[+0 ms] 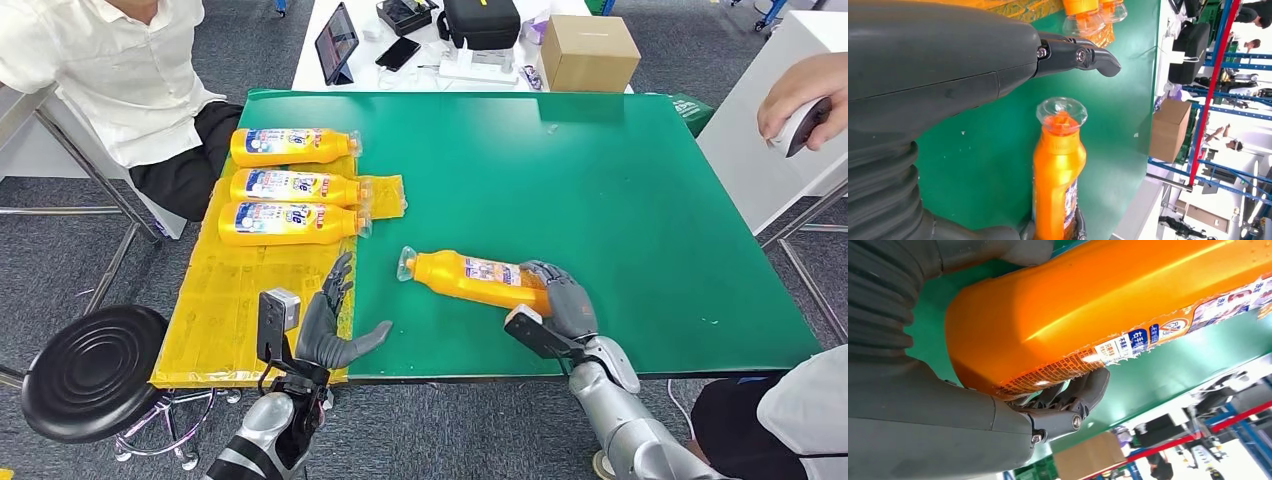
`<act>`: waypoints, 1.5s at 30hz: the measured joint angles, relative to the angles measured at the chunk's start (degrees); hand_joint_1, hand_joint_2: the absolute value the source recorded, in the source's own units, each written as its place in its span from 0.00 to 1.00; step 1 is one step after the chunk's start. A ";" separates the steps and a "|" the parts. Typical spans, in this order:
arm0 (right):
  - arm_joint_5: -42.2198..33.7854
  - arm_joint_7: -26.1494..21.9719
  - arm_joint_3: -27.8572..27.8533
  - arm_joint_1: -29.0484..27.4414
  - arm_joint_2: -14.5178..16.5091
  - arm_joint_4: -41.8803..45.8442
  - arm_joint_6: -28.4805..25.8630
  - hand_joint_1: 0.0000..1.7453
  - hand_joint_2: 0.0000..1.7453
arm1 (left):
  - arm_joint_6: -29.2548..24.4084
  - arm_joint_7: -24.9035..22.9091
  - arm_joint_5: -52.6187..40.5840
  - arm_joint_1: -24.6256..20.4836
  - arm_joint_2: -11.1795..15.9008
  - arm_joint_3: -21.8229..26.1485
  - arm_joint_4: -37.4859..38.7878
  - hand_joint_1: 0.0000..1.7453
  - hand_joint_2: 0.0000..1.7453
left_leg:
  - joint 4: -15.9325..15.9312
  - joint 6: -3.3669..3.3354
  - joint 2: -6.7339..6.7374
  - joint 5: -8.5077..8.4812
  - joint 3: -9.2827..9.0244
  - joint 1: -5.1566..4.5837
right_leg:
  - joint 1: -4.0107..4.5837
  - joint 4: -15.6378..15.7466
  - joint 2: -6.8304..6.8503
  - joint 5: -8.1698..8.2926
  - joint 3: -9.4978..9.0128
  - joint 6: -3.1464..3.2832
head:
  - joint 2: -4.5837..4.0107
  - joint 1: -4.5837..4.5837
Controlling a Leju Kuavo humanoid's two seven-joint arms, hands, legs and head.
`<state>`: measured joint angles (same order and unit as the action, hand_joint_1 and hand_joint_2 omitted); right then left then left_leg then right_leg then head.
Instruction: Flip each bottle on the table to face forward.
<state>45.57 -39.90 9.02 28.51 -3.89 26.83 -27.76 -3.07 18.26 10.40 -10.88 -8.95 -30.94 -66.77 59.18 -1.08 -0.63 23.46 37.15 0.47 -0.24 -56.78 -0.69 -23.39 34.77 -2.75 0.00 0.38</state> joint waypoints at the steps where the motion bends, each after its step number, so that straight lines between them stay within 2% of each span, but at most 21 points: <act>1: 0.14 0.09 0.71 -0.21 -0.03 0.27 -0.48 0.65 1.00 | -0.04 -0.04 -0.06 0.18 0.09 0.03 -0.27 0.00 1.00 | 0.00 0.00 0.00 0.00 0.01 0.00 | 0.00 0.00 0.00 0.00 0.01 0.00 | 0.00 0.00; 3: 1.13 0.67 2.03 -0.43 -0.15 0.46 -2.22 0.99 1.00 | -0.12 -0.16 -0.18 0.46 0.26 0.10 -0.70 0.00 1.00 | 0.00 0.00 0.00 0.00 0.01 0.00 | 0.00 0.00 0.00 0.00 0.03 0.00 | 0.00 -0.01; 6: 1.89 1.49 3.22 -0.46 -0.36 0.42 -3.78 1.00 1.00 | -0.17 -0.28 -0.27 0.61 0.40 0.17 -0.96 0.00 1.00 | 0.00 0.00 0.00 0.00 0.02 0.01 | 0.00 0.00 0.00 0.00 0.03 0.00 | 0.00 0.00; 19: -4.38 0.01 4.99 -0.67 -0.20 0.82 -2.53 1.00 1.00 | 1.04 -1.32 1.61 0.86 0.66 0.32 -1.16 0.00 1.00 | 0.00 0.00 0.00 0.00 0.07 0.00 | 0.00 0.00 0.00 0.00 0.06 0.00 | 0.00 0.01; 20: -4.36 0.01 5.17 -0.66 -0.20 0.85 -2.57 0.97 1.00 | 1.22 -1.37 1.86 0.86 0.66 0.32 -1.16 0.00 1.00 | 0.00 0.00 0.00 0.00 0.07 0.00 | 0.00 0.00 0.00 0.00 0.06 0.00 | 0.00 0.01; 24: -3.02 0.46 5.72 -0.56 -0.19 0.85 -3.57 0.32 1.00 | 1.54 -1.47 2.26 0.86 0.69 0.32 -1.16 0.00 1.00 | 0.00 0.00 0.00 0.00 0.08 0.00 | 0.00 0.00 0.00 0.00 0.07 0.00 | 0.00 0.01; 26: -1.58 1.56 6.04 -0.47 -0.21 0.85 -4.44 0.29 1.00 | 1.68 -1.55 2.32 0.86 0.69 0.32 -1.16 0.00 1.00 | 0.00 0.00 0.00 0.00 0.08 0.00 | 0.00 0.00 0.00 0.00 0.07 0.00 | 0.00 0.01; 30: 0.16 3.29 6.70 -0.36 -0.25 0.82 -5.58 0.00 1.00 | 1.86 -1.61 2.36 0.86 0.75 0.32 -1.16 0.00 1.00 | 0.00 0.00 -0.01 0.00 0.09 0.00 | 0.00 0.00 0.01 0.00 0.07 0.00 | 0.00 0.01; 39: 5.11 8.00 8.38 0.26 -0.32 0.07 -8.27 0.00 1.00 | 1.89 -2.19 2.21 0.87 1.01 0.32 -1.16 0.00 1.00 | 0.00 0.00 0.00 0.00 0.10 0.00 | 0.00 0.00 0.00 0.00 0.09 0.00 | 0.00 0.01; 45: 5.85 8.79 9.02 0.57 -0.46 -0.58 -8.46 0.00 1.00 | 1.89 -2.26 2.19 0.88 1.11 0.32 -1.16 0.00 1.00 | 0.00 0.00 -0.01 0.00 0.10 0.00 | 0.00 0.00 0.00 0.00 0.09 0.00 | 0.00 0.01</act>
<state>51.42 -31.11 18.04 29.08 -4.35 26.25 -36.22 -1.18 16.00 12.59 -10.00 -7.84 -30.62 -67.93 59.17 -1.08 -0.64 23.45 37.25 0.47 -0.24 -56.78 -0.69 -23.38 34.86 -2.75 0.00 0.39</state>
